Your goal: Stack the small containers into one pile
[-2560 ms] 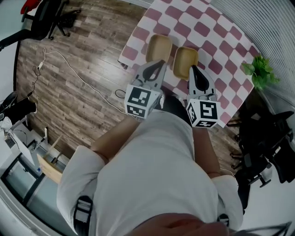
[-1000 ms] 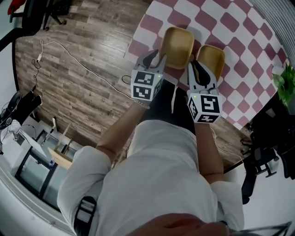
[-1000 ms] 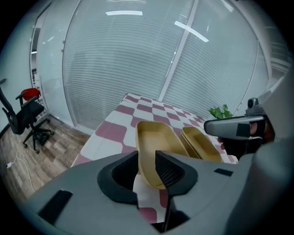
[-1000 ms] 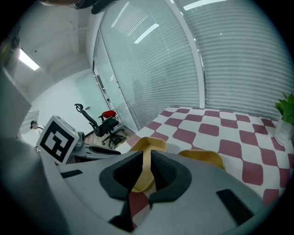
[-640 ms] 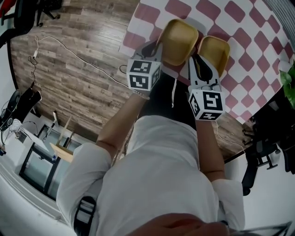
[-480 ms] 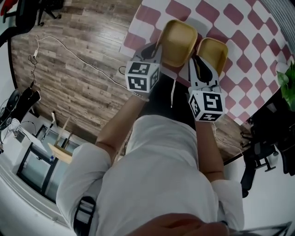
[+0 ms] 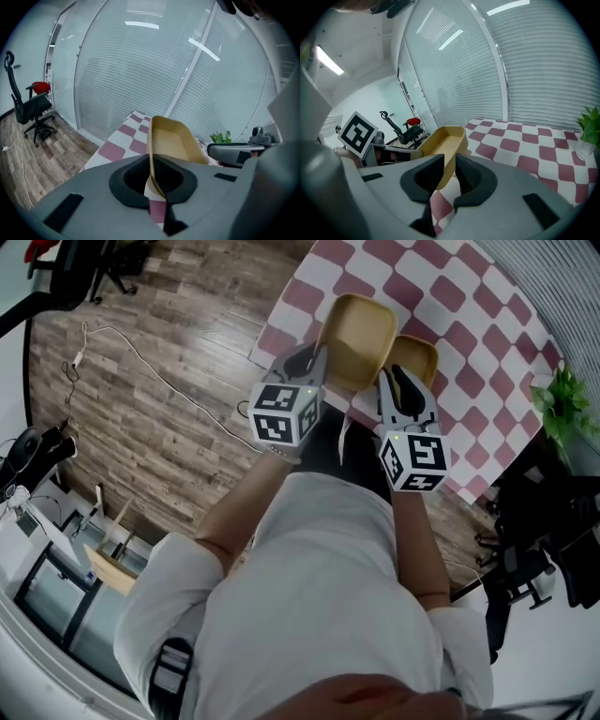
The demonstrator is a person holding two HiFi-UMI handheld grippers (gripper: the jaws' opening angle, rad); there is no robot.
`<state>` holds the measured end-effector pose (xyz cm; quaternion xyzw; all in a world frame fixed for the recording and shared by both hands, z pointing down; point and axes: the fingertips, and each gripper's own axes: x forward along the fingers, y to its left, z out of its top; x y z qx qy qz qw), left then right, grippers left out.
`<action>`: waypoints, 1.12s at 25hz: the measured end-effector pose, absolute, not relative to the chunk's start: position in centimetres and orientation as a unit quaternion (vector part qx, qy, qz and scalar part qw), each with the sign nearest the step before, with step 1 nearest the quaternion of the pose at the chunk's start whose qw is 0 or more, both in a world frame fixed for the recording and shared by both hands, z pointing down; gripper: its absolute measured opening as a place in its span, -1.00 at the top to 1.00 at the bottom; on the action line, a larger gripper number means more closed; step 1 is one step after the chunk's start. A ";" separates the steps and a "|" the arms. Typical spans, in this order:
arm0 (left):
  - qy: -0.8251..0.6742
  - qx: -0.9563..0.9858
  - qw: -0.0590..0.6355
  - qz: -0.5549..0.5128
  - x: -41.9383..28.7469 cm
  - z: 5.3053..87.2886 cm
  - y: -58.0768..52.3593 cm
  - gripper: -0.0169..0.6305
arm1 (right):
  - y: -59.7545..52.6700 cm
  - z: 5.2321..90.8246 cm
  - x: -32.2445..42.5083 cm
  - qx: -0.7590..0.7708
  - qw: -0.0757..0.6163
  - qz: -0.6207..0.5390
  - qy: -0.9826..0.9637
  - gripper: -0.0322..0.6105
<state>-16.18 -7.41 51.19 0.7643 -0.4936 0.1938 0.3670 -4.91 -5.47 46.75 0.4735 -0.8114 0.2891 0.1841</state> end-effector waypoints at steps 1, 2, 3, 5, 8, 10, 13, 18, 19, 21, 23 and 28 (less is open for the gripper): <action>-0.495 0.766 0.363 0.189 -16.1 50.4 -7.5 0.81 | -5.5 46.2 -4.9 0.473 0.182 0.285 -0.813 0.70; -0.497 0.768 0.359 0.183 -16.0 49.6 -7.6 0.81 | -5.6 45.7 -4.8 0.474 0.179 0.282 -0.815 0.69; -0.499 0.770 0.355 0.179 -15.9 48.8 -7.6 0.81 | -5.6 45.2 -4.8 0.475 0.177 0.278 -0.816 0.69; -0.501 0.773 0.349 0.172 -15.7 47.4 -7.5 0.81 | -5.6 44.2 -4.6 0.478 0.170 0.272 -0.818 0.69; -0.499 0.778 0.343 0.166 -15.2 46.0 -7.2 0.81 | -5.6 42.9 -4.4 0.480 0.163 0.265 -0.820 0.69; -0.492 0.782 0.344 0.166 -14.7 45.6 -6.7 0.81 | -5.3 42.4 -4.3 0.482 0.163 0.264 -0.820 0.69; -0.478 0.790 0.345 0.167 -13.3 45.5 -5.8 0.81 | -4.7 42.3 -3.1 0.493 0.168 0.264 -0.812 0.69; -0.450 0.804 0.352 0.165 -9.4 45.6 -4.4 0.81 | -3.2 42.2 0.7 0.519 0.180 0.263 -0.793 0.69; -0.445 0.807 0.353 0.165 -8.6 45.5 -4.1 0.81 | -2.8 42.2 1.6 0.525 0.181 0.263 -0.789 0.69; -0.435 0.811 0.355 0.165 -7.1 45.5 -3.5 0.81 | -2.1 42.1 3.1 0.534 0.181 0.267 -0.782 0.69; -0.430 0.811 0.361 0.167 -6.0 45.7 -2.8 0.81 | -1.4 42.3 4.2 0.537 0.182 0.273 -0.777 0.69; -0.430 0.803 0.374 0.174 -4.9 46.8 -1.5 0.81 | -0.6 43.4 5.3 0.533 0.197 0.279 -0.774 0.69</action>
